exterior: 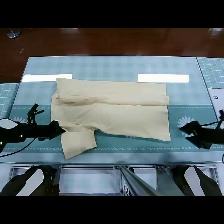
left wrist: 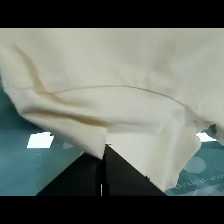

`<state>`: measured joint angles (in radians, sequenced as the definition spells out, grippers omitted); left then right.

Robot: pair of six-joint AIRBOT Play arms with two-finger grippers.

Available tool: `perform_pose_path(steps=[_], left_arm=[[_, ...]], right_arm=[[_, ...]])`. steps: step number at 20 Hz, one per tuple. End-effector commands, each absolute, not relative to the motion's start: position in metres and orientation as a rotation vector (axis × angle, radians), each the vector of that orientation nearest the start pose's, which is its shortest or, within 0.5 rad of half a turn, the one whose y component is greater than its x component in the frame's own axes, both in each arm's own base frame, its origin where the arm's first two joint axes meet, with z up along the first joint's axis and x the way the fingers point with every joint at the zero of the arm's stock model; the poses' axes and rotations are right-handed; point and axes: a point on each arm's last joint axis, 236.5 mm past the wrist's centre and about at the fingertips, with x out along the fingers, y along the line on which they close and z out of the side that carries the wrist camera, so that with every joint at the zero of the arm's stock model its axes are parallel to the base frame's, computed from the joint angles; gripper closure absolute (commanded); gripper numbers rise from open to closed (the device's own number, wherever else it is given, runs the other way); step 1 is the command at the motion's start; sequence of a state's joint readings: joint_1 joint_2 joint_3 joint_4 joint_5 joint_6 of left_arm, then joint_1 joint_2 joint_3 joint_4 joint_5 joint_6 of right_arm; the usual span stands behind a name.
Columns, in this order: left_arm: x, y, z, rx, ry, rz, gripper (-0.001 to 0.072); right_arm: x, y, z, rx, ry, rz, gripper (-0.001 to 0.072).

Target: Fold the shirts.

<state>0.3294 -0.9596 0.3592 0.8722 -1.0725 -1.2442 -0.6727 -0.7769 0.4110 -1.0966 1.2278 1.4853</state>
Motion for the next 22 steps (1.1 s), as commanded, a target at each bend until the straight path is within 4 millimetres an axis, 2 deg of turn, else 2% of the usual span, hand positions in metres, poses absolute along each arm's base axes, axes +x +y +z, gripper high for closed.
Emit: perform_pose_path(steps=[1, 5, 9, 10, 11, 12, 14, 17, 20, 22], left_arm=[[0.223, -0.067, -0.089, -0.730, 1.385, -0.187, 0.0679], [0.224, -0.068, -0.088, -0.738, 1.381, -0.190, 0.0679], [0.234, -0.066, -0.087, -0.756, 1.342, -0.175, 0.0679], [0.236, -0.067, -0.084, -0.763, 1.335, -0.178, 0.0679], [0.240, -0.066, -0.081, -0.756, 1.326, -0.182, 0.0679], [0.247, -0.064, -0.072, -0.743, 1.309, -0.192, 0.0679], [0.272, -0.056, -0.048, -0.707, 1.236, -0.205, 0.0679], [0.321, -0.036, -0.012, -0.661, 1.111, -0.189, 0.0680], [0.370, -0.032, -0.002, -0.697, 1.097, -0.199, 0.0680], [0.405, -0.039, -0.007, -0.692, 1.117, -0.237, 0.0679]], right_arm=[[0.172, 0.025, -0.085, 0.939, 1.486, -0.097, 0.0095], [0.182, 0.049, -0.106, 0.933, 1.565, -0.025, 0.0095], [0.224, 0.067, -0.107, 0.993, 1.486, 0.047, 0.0098], [0.233, 0.067, -0.104, 0.976, 1.474, 0.062, 0.0204], [0.241, 0.066, -0.097, 0.954, 1.464, 0.086, 0.0511], [0.249, 0.065, -0.087, 0.927, 1.449, 0.126, 0.0694], [0.271, 0.056, -0.063, 0.866, 1.403, 0.163, 0.0693], [0.324, 0.034, -0.030, 0.813, 1.280, 0.152, 0.0693], [0.375, 0.023, -0.012, 0.830, 1.203, 0.173, 0.0693], [0.405, 0.027, -0.012, 0.831, 1.181, 0.206, 0.0693]])
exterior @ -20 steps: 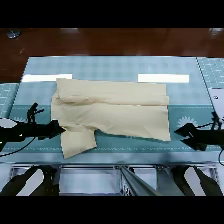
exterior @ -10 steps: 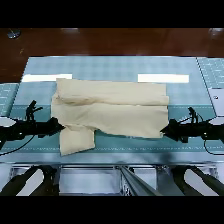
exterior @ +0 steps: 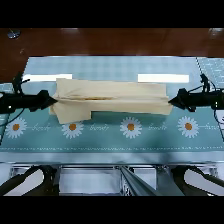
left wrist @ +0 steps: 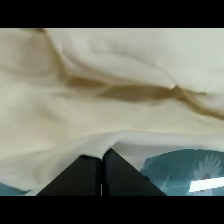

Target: Fold the shirts.

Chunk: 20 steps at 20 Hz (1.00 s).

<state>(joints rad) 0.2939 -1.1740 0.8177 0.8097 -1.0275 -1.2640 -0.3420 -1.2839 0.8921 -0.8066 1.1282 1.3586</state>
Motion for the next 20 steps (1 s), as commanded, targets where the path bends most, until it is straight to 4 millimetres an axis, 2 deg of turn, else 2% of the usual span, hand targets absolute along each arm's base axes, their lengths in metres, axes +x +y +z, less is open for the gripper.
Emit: perform_pose_path(steps=[1, 3, 4, 6, 8, 9, 10, 11, 12, 13, 15, 16, 17, 18, 20], left_arm=[[0.424, -0.042, -0.009, -0.686, 1.123, -0.251, 0.0679], [0.464, -0.046, -0.011, -0.693, 1.121, -0.261, 0.0680], [0.479, -0.048, -0.013, -0.711, 1.129, -0.261, 0.0680], [0.498, -0.052, -0.022, -0.728, 1.163, -0.279, 0.0680], [0.513, -0.053, -0.030, -0.728, 1.168, -0.288, 0.0679], [0.514, -0.055, -0.034, -0.725, 1.181, -0.298, 0.0597], [0.510, -0.059, -0.036, -0.732, 1.215, -0.315, 0.0219], [0.503, -0.057, -0.038, -0.713, 1.249, -0.324, 0.0008], [0.492, -0.044, -0.042, -0.662, 1.297, -0.312, 0.0007], [0.480, -0.021, -0.047, -0.624, 1.357, -0.247, 0.0008], [0.462, 0.021, -0.048, -0.595, 1.416, -0.112, 0.0008], [0.462, 0.032, -0.042, -0.596, 1.392, -0.089, 0.0008], [0.468, 0.037, -0.032, -0.593, 1.345, -0.078, 0.0008], [0.476, 0.037, -0.021, -0.582, 1.295, -0.074, 0.0008], [0.494, 0.021, 0.004, -0.581, 1.195, -0.103, 0.0008]], right_arm=[[0.416, 0.030, -0.017, 0.820, 1.187, 0.213, 0.0693], [0.440, 0.031, -0.030, 0.833, 1.192, 0.198, 0.0693], [0.450, 0.027, -0.035, 0.843, 1.191, 0.188, 0.0693], [0.465, 0.023, -0.043, 0.855, 1.196, 0.180, 0.0693], [0.471, 0.023, -0.053, 0.862, 1.218, 0.187, 0.0686], [0.471, 0.024, -0.056, 0.866, 1.231, 0.191, 0.0480], [0.468, 0.021, -0.055, 0.855, 1.244, 0.200, 0.0141], [0.465, 0.013, -0.053, 0.835, 1.249, 0.205, 0.0090], [0.459, 0.000, -0.052, 0.820, 1.263, 0.190, 0.0090], [0.449, -0.018, -0.056, 0.808, 1.289, 0.150, 0.0090], [0.420, -0.050, -0.074, 0.790, 1.394, 0.033, 0.0090], [0.410, -0.054, -0.082, 0.797, 1.430, -0.005, 0.0090], [0.405, -0.048, -0.089, 0.811, 1.451, 0.000, 0.0090], [0.403, -0.034, -0.094, 0.826, 1.471, 0.033, 0.0090], [0.410, 0.001, -0.100, 0.838, 1.486, 0.127, 0.0090]])
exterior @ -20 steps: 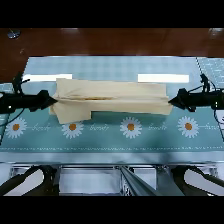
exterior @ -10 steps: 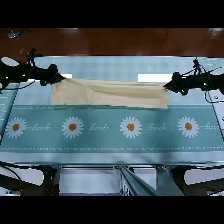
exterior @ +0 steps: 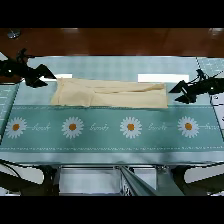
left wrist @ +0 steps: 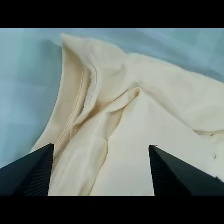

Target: Fold the shirts.

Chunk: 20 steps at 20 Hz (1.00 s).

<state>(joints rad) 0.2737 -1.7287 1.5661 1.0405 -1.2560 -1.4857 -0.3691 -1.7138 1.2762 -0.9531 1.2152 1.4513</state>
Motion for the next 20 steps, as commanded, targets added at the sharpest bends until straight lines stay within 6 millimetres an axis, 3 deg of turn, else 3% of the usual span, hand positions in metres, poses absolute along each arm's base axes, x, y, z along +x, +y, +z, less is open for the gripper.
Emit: perform_pose_path(steps=[1, 4, 5, 6, 7, 8, 11, 14, 16, 18, 20], left_arm=[[0.502, 0.009, 0.015, -0.584, 1.153, -0.127, 0.0008], [0.512, -0.041, 0.029, -0.589, 1.113, -0.245, 0.0008], [0.511, -0.058, 0.030, -0.579, 1.119, -0.284, 0.0008], [0.509, -0.074, 0.030, -0.564, 1.127, -0.318, 0.0016], [0.506, -0.087, 0.030, -0.549, 1.136, -0.341, 0.0263], [0.503, -0.102, 0.031, -0.540, 1.147, -0.370, 0.0689], [0.492, -0.169, 0.044, -0.518, 1.134, -0.538, 0.0680], [0.475, -0.259, 0.040, -0.388, 1.100, -0.655, 0.0681], [0.453, -0.327, 0.021, -0.336, 1.109, -0.718, 0.0681], [0.417, -0.390, -0.009, -0.320, 1.174, -0.770, 0.0682], [0.374, -0.437, -0.039, -0.295, 1.272, -0.815, 0.0681]], right_arm=[[0.416, 0.019, -0.100, 0.849, 1.479, 0.171, 0.0090], [0.429, 0.061, -0.098, 0.872, 1.473, 0.261, 0.0110], [0.431, 0.067, -0.096, 0.854, 1.471, 0.277, 0.0262], [0.435, 0.070, -0.087, 0.837, 1.460, 0.299, 0.0606], [0.438, 0.067, -0.074, 0.803, 1.443, 0.323, 0.0693], [0.438, 0.057, -0.059, 0.750, 1.424, 0.323, 0.0693], [0.407, 0.020, -0.011, 0.532, 1.380, 0.239, 0.0693], [0.359, 0.026, 0.038, 0.436, 1.262, 0.228, 0.0693], [0.330, 0.032, 0.060, 0.429, 1.172, 0.205, 0.0693], [0.307, 0.037, 0.077, 0.444, 1.112, 0.186, 0.0693], [0.298, 0.041, 0.099, 0.437, 1.039, 0.187, 0.0693]])
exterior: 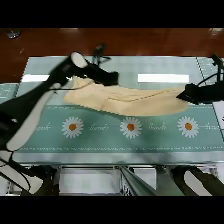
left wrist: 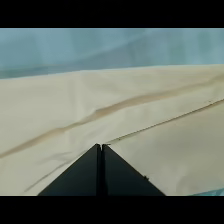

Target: Fold the shirts.

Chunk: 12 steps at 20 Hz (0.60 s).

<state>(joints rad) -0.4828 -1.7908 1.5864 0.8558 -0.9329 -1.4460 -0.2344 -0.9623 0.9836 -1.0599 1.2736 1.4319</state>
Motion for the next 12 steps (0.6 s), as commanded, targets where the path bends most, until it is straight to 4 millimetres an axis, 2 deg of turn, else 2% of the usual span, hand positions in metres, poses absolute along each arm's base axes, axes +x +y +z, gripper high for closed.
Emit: perform_pose_path(steps=[1, 3, 5, 7, 8, 9, 10, 11, 12], left_arm=[[0.354, -0.455, -0.051, -0.280, 1.310, -0.835, 0.0682], [0.316, -0.486, -0.068, -0.279, 1.386, -0.857, 0.0682], [0.276, -0.513, -0.077, -0.292, 1.449, -0.912, 0.0682], [0.243, -0.529, -0.079, -0.261, 1.473, -0.975, 0.0681], [0.233, -0.532, -0.077, -0.237, 1.479, -1.001, 0.0681], [0.236, -0.532, -0.072, -0.239, 1.478, -1.009, 0.0681], [0.255, -0.528, -0.061, -0.258, 1.458, -1.007, 0.0681], [0.285, -0.518, -0.046, -0.293, 1.424, -0.991, 0.0680], [0.327, -0.498, -0.025, -0.340, 1.374, -0.961, 0.0681]], right_arm=[[0.295, 0.043, 0.109, 0.432, 1.005, 0.193, 0.0693], [0.290, 0.048, 0.120, 0.442, 0.978, 0.210, 0.0693], [0.291, 0.049, 0.124, 0.454, 0.963, 0.209, 0.0692], [0.295, 0.050, 0.130, 0.461, 0.940, 0.212, 0.0693], [0.296, 0.050, 0.134, 0.457, 0.933, 0.215, 0.0693], [0.295, 0.050, 0.138, 0.451, 0.929, 0.219, 0.0692], [0.295, 0.051, 0.142, 0.447, 0.927, 0.223, 0.0692], [0.294, 0.052, 0.147, 0.443, 0.923, 0.228, 0.0692], [0.295, 0.054, 0.151, 0.448, 0.914, 0.237, 0.0693]])
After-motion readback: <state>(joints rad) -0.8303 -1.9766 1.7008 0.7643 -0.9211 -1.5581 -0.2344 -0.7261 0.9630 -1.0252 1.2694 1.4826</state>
